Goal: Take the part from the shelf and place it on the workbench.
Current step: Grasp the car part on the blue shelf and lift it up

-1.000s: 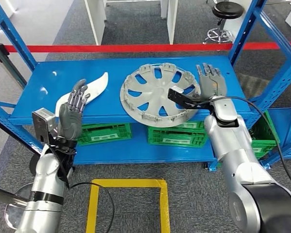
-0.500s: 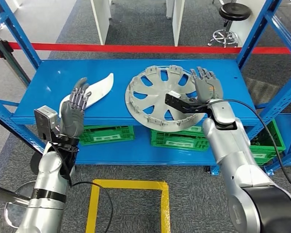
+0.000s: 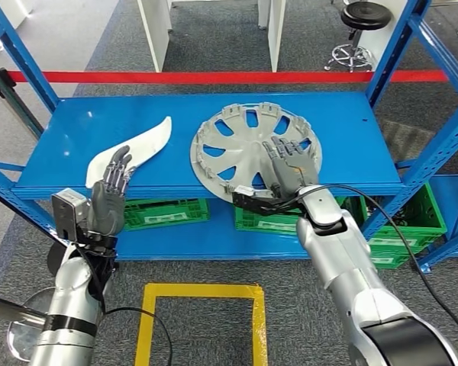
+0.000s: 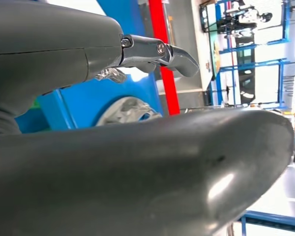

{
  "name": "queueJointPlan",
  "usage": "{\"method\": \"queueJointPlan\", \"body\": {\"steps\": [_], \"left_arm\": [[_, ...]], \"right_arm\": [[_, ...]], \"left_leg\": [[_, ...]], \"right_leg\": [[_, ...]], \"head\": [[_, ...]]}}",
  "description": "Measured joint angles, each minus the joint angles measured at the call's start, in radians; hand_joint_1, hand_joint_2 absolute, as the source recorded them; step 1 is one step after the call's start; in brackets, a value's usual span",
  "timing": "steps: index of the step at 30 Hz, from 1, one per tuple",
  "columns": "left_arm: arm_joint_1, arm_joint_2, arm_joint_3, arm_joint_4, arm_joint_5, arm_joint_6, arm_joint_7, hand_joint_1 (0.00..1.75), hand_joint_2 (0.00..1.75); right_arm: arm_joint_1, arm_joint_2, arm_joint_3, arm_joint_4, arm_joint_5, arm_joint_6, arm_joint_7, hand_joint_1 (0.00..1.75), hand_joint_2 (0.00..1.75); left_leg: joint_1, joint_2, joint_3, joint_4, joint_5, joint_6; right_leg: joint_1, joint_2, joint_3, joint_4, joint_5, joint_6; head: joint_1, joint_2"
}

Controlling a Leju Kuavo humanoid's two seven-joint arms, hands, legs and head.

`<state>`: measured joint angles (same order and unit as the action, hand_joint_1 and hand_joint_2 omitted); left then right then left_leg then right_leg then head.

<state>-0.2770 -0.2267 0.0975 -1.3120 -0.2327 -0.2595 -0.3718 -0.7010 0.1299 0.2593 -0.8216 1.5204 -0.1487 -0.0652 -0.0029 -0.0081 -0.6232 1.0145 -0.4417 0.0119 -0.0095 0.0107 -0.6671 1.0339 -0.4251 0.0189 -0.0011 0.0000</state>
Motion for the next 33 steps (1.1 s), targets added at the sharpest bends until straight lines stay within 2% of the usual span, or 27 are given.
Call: {"method": "queueJointPlan", "body": {"steps": [6, 14, 21, 33], "left_arm": [[0.039, 0.002, 0.002, 0.011, 0.017, -0.017, -0.014, 0.00, 0.00], [0.048, 0.002, 0.003, 0.059, 0.009, -0.007, -0.029, 0.00, 0.00], [0.048, 0.003, 0.004, 0.065, 0.005, -0.008, -0.033, 0.00, 0.00], [0.048, 0.008, 0.008, 0.066, 0.010, -0.013, -0.036, 0.00, 0.00]], "right_arm": [[0.043, 0.020, 0.038, -0.095, -0.074, 0.026, -0.059, 0.00, 1.75], [0.058, 0.035, 0.081, -0.121, -0.137, 0.044, -0.058, 0.00, 1.75], [0.059, 0.035, 0.082, -0.056, -0.206, 0.047, -0.061, 0.00, 1.75], [0.055, 0.035, 0.070, 0.061, -0.219, 0.043, -0.049, 0.00, 1.75]], "left_leg": [[-0.002, 0.000, 0.000, 0.002, 0.000, -0.001], [-0.003, 0.000, 0.000, 0.003, 0.000, -0.001], [-0.003, 0.000, 0.000, 0.004, 0.000, -0.001], [-0.003, 0.000, 0.000, 0.004, 0.000, -0.001]], "right_leg": [[-0.002, -0.001, 0.001, -0.001, 0.001, 0.000], [-0.003, -0.002, 0.003, -0.002, 0.002, 0.002], [-0.004, -0.003, 0.004, -0.002, 0.002, 0.002], [-0.003, -0.002, 0.003, -0.002, 0.002, 0.002]], "head": [[0.000, 0.000], [0.000, 0.000], [0.000, 0.000], [0.000, 0.000]]}}
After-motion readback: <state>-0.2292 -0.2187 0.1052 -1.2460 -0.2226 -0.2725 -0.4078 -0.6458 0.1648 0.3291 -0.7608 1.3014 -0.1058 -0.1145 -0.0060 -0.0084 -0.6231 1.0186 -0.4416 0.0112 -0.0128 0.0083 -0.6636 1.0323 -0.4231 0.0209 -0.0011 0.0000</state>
